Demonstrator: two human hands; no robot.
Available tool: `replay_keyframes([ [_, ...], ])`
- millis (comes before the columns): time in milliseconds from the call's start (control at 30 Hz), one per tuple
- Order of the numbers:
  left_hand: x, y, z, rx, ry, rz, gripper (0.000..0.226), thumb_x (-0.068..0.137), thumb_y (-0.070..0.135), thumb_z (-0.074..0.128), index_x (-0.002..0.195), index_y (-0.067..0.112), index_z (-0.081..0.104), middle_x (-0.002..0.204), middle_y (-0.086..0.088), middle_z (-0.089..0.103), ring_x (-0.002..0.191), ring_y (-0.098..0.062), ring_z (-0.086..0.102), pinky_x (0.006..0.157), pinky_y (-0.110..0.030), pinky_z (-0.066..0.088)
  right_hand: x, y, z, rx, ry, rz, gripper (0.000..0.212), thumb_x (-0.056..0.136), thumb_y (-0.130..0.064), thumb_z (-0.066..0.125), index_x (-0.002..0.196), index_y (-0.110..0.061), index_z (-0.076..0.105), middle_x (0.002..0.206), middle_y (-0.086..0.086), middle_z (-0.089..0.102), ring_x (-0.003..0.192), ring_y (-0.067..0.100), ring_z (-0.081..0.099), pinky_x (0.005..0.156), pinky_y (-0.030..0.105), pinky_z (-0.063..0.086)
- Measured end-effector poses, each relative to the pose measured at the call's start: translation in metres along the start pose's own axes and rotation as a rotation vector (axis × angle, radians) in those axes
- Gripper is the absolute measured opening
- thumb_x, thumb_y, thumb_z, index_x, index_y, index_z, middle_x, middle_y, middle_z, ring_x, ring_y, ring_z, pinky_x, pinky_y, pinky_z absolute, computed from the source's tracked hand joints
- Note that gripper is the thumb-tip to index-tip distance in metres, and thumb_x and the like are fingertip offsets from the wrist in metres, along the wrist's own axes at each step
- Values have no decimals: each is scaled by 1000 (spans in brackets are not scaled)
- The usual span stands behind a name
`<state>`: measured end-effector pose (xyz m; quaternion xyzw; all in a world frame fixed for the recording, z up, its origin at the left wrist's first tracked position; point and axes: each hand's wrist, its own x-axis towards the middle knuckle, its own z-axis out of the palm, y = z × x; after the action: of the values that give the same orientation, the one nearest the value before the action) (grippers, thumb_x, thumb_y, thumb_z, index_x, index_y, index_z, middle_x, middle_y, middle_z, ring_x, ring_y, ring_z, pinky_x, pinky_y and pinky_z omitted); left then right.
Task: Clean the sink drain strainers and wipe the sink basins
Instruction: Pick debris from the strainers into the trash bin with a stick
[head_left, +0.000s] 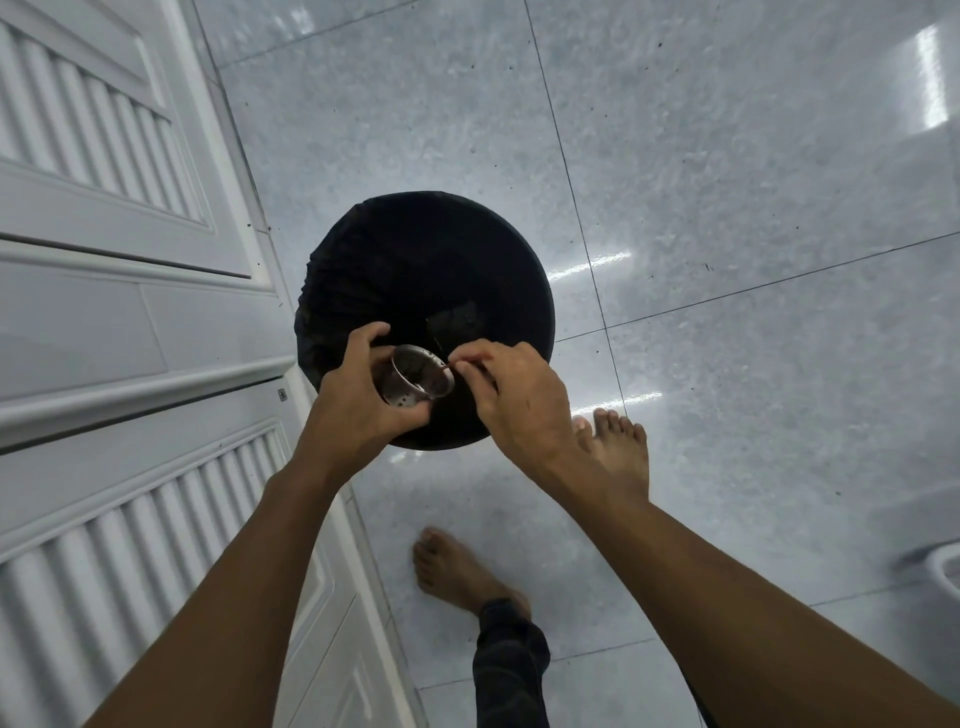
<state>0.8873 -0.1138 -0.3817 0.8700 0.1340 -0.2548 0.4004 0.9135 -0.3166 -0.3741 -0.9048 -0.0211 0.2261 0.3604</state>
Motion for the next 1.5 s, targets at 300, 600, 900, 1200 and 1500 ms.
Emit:
replay_keyframes([
  [300,12,7,-7,-27,-29,-40,101,69,34,94,150,31,33,125,16,59,98,10,59,79,-4,43,6,6,-5,203,-7,68,22,101,-29,58,116,-21,72,108,-6,73,101,12,64,91,32,56],
  [600,13,11,-10,-50,-31,-129,90,73,40,91,145,31,39,115,17,60,97,4,63,75,-10,47,4,3,9,221,-4,67,20,100,-30,60,114,-24,73,104,-5,73,97,8,63,89,26,57],
  [900,22,12,-16,-31,-86,-176,78,80,38,87,146,22,49,137,-1,63,111,-12,62,80,-15,48,10,5,4,384,-54,91,18,98,-27,64,111,-22,74,102,-9,75,95,5,68,90,19,56],
  [1200,24,12,-18,-63,-100,-199,76,82,38,85,148,22,50,137,-3,65,114,-16,65,87,-23,53,17,0,1,466,-62,144,14,97,-26,65,107,-23,74,99,-12,74,92,-2,67,81,5,50],
  [1500,11,4,-13,-88,-9,-160,99,71,26,92,150,28,33,124,11,53,111,-6,59,87,-19,50,20,-8,-7,475,-22,159,16,98,-26,63,109,-19,72,99,-10,74,93,-1,67,83,5,50],
])
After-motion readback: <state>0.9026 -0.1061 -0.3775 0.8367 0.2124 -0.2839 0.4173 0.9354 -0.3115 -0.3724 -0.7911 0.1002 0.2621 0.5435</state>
